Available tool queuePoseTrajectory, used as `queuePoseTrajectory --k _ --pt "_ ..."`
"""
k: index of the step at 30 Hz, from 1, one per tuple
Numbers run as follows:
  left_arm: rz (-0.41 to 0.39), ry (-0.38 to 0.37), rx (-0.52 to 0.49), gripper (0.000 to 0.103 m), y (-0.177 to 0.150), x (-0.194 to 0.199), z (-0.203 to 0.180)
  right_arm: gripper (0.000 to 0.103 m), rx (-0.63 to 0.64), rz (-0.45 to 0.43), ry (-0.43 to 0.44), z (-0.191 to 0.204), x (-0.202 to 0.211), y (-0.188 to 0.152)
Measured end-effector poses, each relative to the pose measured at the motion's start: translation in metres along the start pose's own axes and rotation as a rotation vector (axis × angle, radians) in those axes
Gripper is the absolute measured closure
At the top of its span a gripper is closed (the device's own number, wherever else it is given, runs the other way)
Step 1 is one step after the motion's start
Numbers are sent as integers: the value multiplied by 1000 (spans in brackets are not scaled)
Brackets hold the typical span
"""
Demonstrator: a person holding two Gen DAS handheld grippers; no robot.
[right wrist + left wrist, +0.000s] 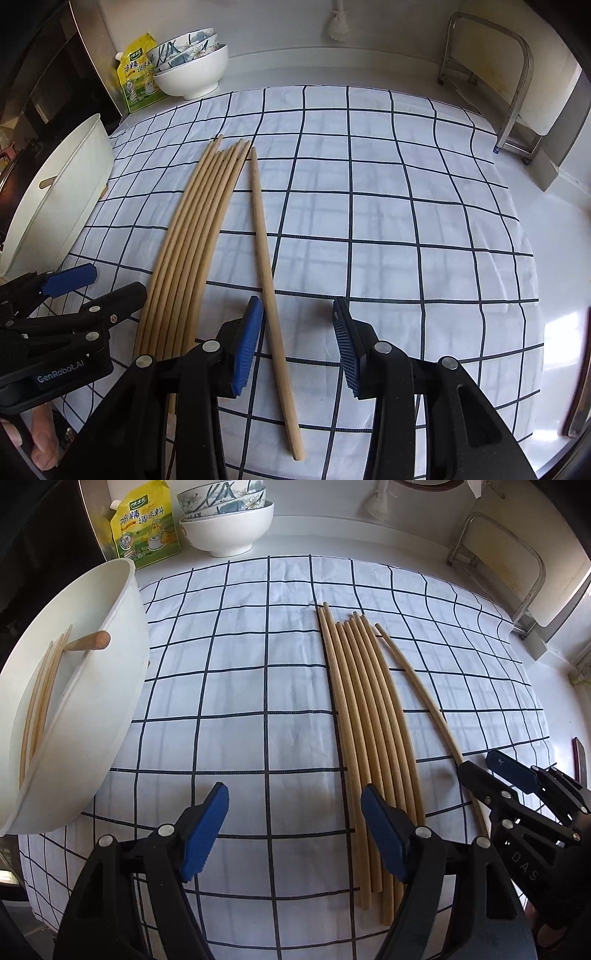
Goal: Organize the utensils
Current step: 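Move both open tools back down to the chopstick pile on the cloth, then close the left tool on a chopstick while the right tool grasps another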
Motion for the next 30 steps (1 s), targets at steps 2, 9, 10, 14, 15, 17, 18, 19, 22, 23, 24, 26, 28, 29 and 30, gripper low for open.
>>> queuePoseTrajectory --k 2,9,10,14,15,17,18,19,22,23,24,26,28,29,30 --pt "-1 6 -12 29 -2 -1 -1 64 1 -2 4 1 -1 0" --pt "3 17 1 27 0 -6 -3 64 13 -9 6 4 -3 2" --pt "7 20 4 27 1 -8 -3 64 19 -10 4 4 -4 3" --pt "15 30 20 27 5 -13 -2 64 43 -11 -2 7 -8 7" --pt "15 31 23 27 6 -14 -1 64 52 -12 -7 8 -9 9" --pt "15 30 25 30 10 -15 -2 64 78 -16 -21 11 -12 11" --pt "11 30 23 33 12 -16 -4 65 93 -18 -29 13 -14 12" --pt "6 27 15 41 15 -15 -6 65 106 -19 -36 15 -15 13" --pt "-2 9 -8 65 20 -14 -11 87 137 -28 -29 23 -16 15" --pt "-2 2 -18 77 21 -14 -14 96 147 -27 -31 25 -17 16" --pt "0 -7 -26 83 22 -14 -15 96 150 -26 -26 26 -17 16" --pt "7 -22 -29 96 22 -14 -18 97 146 -27 -20 27 -17 16" --pt "12 -35 -23 96 22 -14 -17 97 136 -28 -14 26 -17 16" --pt "14 -41 -16 96 22 -13 -15 97 125 -27 -5 25 -16 16" --pt "15 -46 -10 96 21 -11 -14 97 112 -28 3 25 -14 16"
Point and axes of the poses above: each gripper's, at about its wrist camera, not at the fingertips, and x roughly against the way its jaws point, z to its left, y to its top, the point moved 5 cm from there along -x, roughly the way its jaws point, and after that the axes turned 3 degrees about -z, right-handed, at the moved point
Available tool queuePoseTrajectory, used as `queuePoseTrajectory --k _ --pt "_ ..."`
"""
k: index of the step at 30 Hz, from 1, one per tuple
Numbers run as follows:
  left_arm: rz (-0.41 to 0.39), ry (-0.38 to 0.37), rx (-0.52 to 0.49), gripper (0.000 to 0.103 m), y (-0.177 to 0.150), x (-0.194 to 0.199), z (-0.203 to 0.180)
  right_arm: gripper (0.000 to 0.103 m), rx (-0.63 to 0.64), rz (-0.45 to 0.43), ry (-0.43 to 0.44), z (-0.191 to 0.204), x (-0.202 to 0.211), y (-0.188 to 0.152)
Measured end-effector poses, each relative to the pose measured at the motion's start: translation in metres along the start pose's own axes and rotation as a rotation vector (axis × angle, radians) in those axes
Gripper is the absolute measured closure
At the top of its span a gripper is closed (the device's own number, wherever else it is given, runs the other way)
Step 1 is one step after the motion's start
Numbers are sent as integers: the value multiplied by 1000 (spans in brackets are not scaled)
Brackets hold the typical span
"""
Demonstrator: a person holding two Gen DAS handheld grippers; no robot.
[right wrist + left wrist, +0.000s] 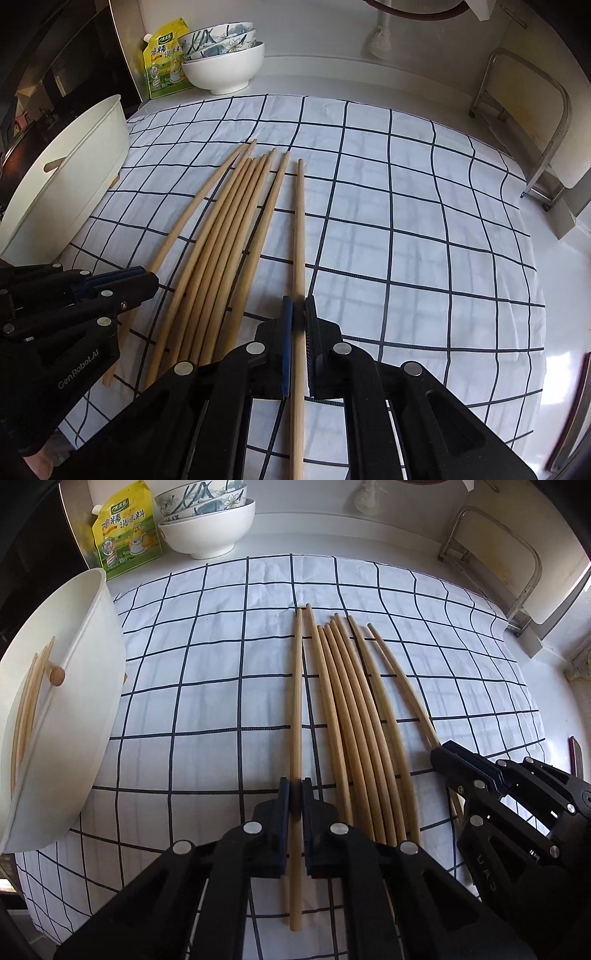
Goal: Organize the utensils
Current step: 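Close the left tool on a chopstick while the right tool grasps another, then lift both held chopsticks and carry them over the white basin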
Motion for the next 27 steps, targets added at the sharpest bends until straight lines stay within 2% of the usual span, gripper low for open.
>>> queuePoseTrajectory --k 5,9,14,19,27 --pt "-27 -17 15 96 -4 24 5 97 -34 -33 15 -2 19 6" --pt "-81 -8 44 96 5 46 16 97 -31 -55 34 4 37 15" --pt "-125 33 80 96 21 54 40 97 6 -82 65 26 51 29" --pt "-140 70 103 96 21 51 60 97 46 -99 95 51 55 44" --pt "-176 77 145 96 19 77 94 97 92 -94 147 89 56 60"
Point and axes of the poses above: each gripper's, at about its wrist camera, not at the fingertips, and x roughly against the way its jaws point, z to its left, y to its top, the point moved 5 cm from there along -x, roughly the way its jaws point, and after that the axes turned 3 degrees about -z, right-handed, at the moved point
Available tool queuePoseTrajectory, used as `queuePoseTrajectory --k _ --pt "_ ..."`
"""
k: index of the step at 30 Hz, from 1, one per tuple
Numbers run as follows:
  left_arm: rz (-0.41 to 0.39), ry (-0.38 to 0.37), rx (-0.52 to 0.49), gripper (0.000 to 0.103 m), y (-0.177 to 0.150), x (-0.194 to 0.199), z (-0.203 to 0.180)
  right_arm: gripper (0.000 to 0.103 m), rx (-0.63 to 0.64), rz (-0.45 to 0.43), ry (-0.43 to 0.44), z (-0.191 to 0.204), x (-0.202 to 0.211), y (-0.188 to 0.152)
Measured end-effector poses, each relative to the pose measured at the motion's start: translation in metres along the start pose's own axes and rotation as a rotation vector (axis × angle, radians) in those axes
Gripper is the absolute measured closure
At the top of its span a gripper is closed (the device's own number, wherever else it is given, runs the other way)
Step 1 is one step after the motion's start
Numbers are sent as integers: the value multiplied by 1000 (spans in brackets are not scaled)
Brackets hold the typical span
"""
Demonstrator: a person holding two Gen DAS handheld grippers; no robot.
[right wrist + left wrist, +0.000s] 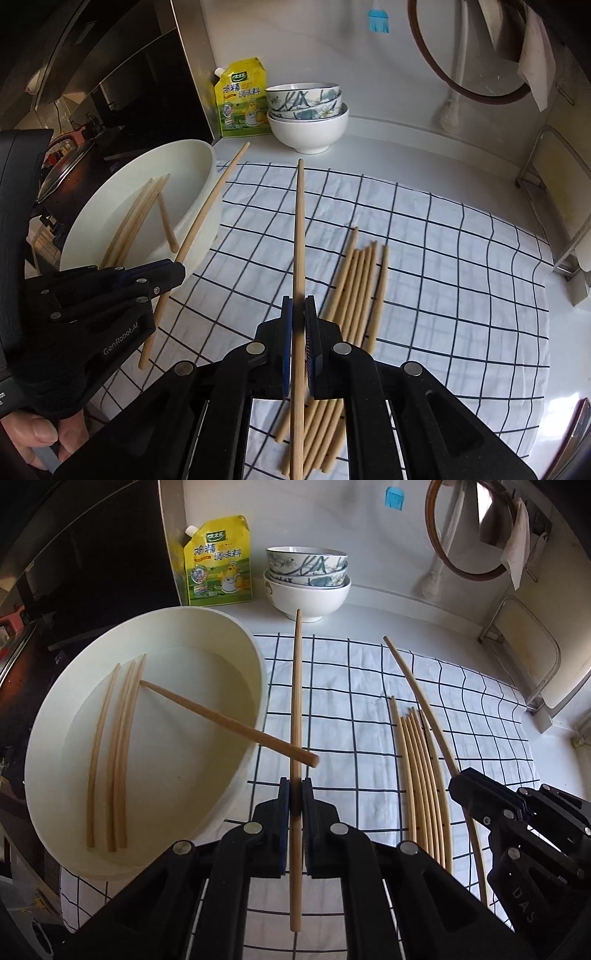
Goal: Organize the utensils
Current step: 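Lift both held chopsticks and carry them over the white basin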
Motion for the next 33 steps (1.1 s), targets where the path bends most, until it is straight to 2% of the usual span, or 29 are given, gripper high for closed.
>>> queuePoseTrajectory --k 5,11,21,33 --pt "-2 -13 48 96 3 14 26 97 43 -9 47 32 1 17" --pt "-22 30 94 96 9 26 62 97 74 -5 113 73 -8 34" --pt "22 93 179 96 12 13 141 97 91 22 188 136 -42 68" --pt "46 96 193 96 27 -6 193 97 34 83 218 179 -91 92"
Point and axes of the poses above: each gripper's, at about its wrist camera, not at the fingertips, and x roughly against the way its jaws point, z to its left, y to its top, the point moved 5 cm from there along -x, roughly the way its jaws point, and after that the axes turned 3 degrees about -z, right-handed, at the moved point
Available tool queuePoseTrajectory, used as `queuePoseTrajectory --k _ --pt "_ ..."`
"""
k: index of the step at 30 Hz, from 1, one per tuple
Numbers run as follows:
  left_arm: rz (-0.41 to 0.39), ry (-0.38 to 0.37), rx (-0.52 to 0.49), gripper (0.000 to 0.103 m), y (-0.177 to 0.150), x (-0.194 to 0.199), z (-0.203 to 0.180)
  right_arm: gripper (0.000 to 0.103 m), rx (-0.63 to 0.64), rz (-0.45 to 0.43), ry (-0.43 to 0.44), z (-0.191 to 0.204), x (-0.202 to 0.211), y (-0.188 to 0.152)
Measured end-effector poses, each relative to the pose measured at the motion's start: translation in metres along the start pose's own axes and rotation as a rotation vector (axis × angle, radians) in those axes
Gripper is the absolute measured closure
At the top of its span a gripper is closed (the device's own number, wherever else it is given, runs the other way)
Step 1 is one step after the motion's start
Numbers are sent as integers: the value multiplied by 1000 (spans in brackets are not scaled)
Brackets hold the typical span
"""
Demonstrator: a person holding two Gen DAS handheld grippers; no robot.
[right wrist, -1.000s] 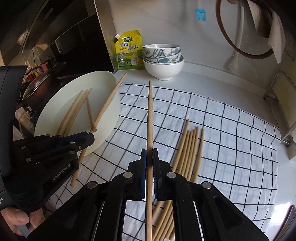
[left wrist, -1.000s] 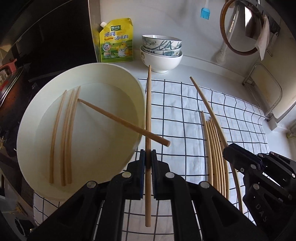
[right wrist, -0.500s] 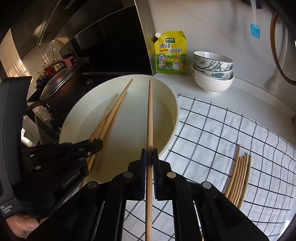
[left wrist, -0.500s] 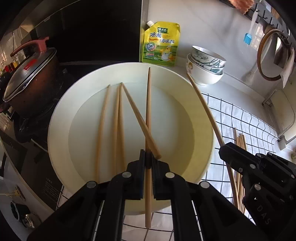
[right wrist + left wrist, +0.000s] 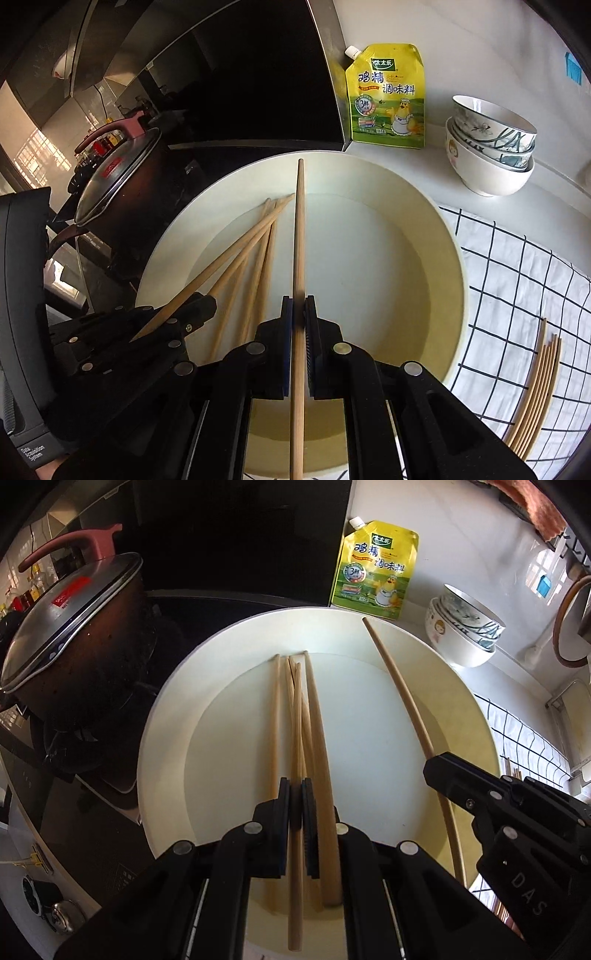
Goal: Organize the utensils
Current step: 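Lift both held chopsticks and carry them over the white basin, then open the left tool into the basin while the right tool releases its chopstick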
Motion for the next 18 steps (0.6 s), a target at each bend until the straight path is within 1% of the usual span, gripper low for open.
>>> queuePoseTrajectory --k 5,9,12,14,15,18 --pt "17 -7 -13 95 7 -8 7 96 -4 15 -25 2 -10 4" --pt "37 4 -31 95 9 -11 12 95 -17 3 -28 0 -10 4" --pt "50 8 -22 94 7 -11 17 94 -20 -1 -31 -1 -7 4" --pt "55 12 -10 87 6 -10 22 91 -18 -6 -37 -1 -5 4" --pt "56 9 -4 85 6 -9 24 89 -18 -9 -37 -1 -3 4" --pt "56 13 2 76 4 -5 26 87 -19 -15 -38 -3 2 2"
Point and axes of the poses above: each gripper's, at about its wrist camera, not at the fingertips, and x roughly against the way its jaws point, z to its left, y to its top, the point moved 5 cm from there along -x, roughly the way its jaws point, and after that the axes turned 3 degrees about -z, right-handed, at the moved point
